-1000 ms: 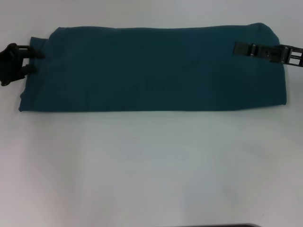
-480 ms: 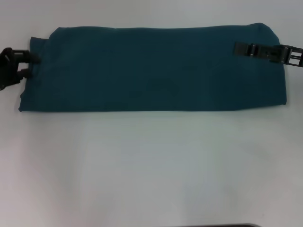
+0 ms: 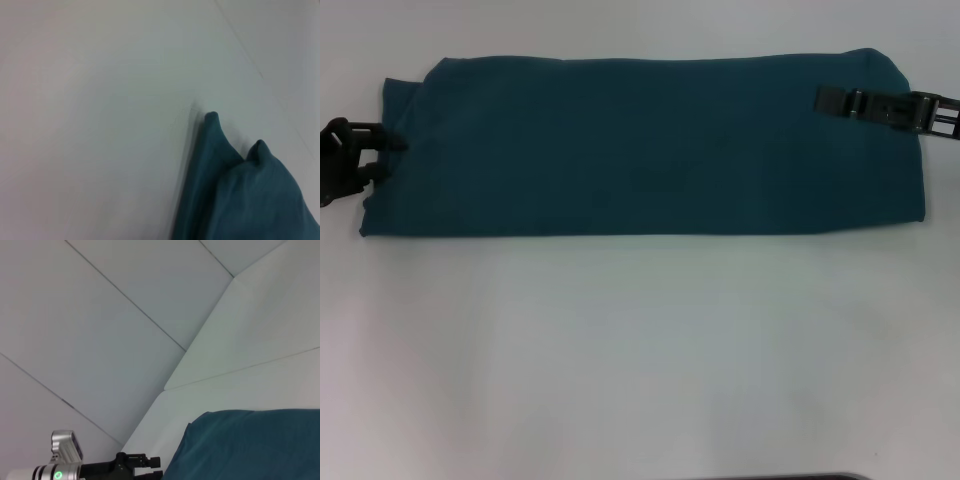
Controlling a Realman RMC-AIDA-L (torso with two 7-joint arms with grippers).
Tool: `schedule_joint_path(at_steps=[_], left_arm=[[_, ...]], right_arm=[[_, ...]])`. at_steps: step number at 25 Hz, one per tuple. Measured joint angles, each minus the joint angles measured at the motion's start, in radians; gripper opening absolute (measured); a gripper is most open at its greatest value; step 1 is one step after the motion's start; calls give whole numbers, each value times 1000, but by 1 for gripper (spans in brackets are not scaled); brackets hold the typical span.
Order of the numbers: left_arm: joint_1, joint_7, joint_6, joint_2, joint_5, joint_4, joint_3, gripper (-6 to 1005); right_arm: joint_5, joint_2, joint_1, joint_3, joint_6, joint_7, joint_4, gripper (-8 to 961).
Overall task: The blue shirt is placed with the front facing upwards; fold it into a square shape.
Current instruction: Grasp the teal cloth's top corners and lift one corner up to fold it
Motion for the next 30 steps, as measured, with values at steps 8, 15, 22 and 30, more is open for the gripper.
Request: schedule_joint_path(at_steps=[8, 15, 22, 30], left_arm=[[-51, 1, 161, 86, 43, -86, 27, 539], [-179, 14, 222, 183, 205, 3, 127, 589], [-219, -16, 168, 136, 307, 9, 83, 639], [-160, -59, 86, 91, 305, 4, -20, 880]], right_arm=[[-1, -4, 0, -1, 3, 0, 0, 925], [-5, -2, -1, -3, 2, -6, 0, 925], [-1, -1, -3, -1, 2, -6, 0, 924], [-2, 3, -5, -1, 1, -8, -4, 925]])
